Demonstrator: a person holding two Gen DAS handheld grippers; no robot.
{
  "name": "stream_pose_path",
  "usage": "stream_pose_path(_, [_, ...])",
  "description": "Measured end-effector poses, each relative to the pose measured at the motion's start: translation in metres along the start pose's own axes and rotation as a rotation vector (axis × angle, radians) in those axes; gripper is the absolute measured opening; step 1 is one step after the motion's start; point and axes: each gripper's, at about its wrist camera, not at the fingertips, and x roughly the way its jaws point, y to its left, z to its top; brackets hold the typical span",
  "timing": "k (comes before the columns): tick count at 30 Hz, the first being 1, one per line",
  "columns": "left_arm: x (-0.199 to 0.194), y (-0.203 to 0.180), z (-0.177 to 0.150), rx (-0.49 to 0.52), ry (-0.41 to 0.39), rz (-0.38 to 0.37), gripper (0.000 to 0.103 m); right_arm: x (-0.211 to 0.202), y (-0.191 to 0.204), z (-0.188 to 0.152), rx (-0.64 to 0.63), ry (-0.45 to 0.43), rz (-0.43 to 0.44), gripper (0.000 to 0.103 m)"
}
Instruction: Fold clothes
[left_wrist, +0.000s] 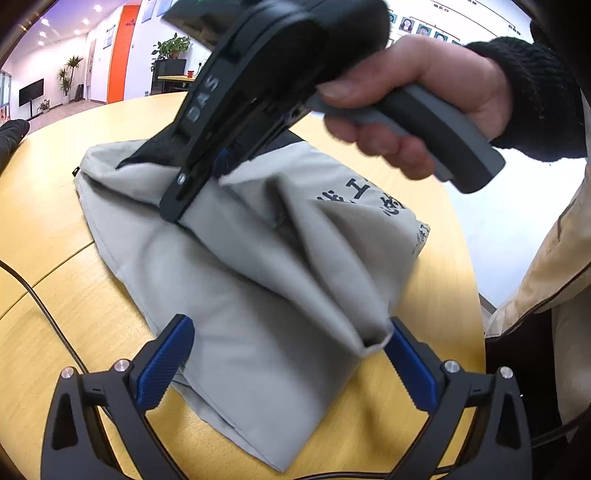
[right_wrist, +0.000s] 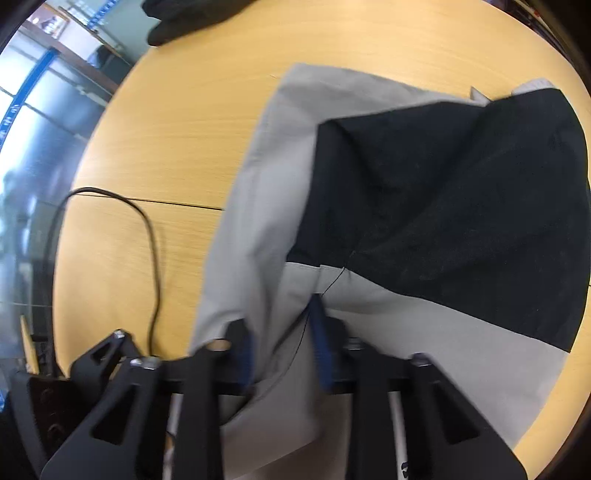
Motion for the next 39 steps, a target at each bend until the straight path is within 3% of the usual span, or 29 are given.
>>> stream_pose_path(8, [-0.001, 0.002, -0.002, 0.009, 0.009, -0.005, 0.103, -0.023, 0.04, 0.019, 0.006, -0.067, 0.179, 0.004])
stream_pose_path(10, [-0.002, 0.003, -0.002, 0.007, 0.01, -0.005, 0.103, -0.01, 0.047, 0.027, 0.011, -0.054, 0.197, 0.004])
stream_pose_path(14, [-0.008, 0.004, -0.007, 0.008, 0.016, 0.009, 0.103, 0.025, 0.041, 0.029, 0.061, -0.024, 0.19, 0.004])
stream_pose_path(24, [-0.021, 0.014, -0.02, -0.04, 0.059, 0.022, 0.103, 0.008, 0.044, 0.03, -0.011, -0.034, 0.106, 0.005])
stream_pose_path(33, [-0.051, 0.028, -0.013, -0.078, 0.011, 0.063, 0.103, 0.002, 0.065, 0.026, -0.061, -0.004, 0.097, 0.006])
stream_pose_path(34, [-0.059, 0.029, -0.009, -0.077, -0.003, 0.07, 0.103, 0.002, 0.068, 0.028, -0.06, -0.003, 0.118, 0.009])
stream_pose_path(36, [-0.078, 0.029, 0.003, -0.058, -0.032, 0.085, 0.103, 0.001, 0.071, 0.031, -0.051, -0.005, 0.183, 0.025])
stream_pose_path(37, [-0.089, 0.028, 0.011, -0.044, -0.054, 0.092, 0.103, -0.006, 0.069, 0.031, -0.043, -0.02, 0.242, 0.047])
stream_pose_path(38, [-0.098, 0.027, 0.019, -0.032, -0.073, 0.097, 0.103, -0.016, 0.068, 0.03, -0.036, -0.043, 0.303, 0.063])
stream_pose_path(39, [-0.106, 0.026, 0.028, -0.021, -0.09, 0.1, 0.103, -0.028, 0.065, 0.028, -0.041, -0.08, 0.337, 0.067])
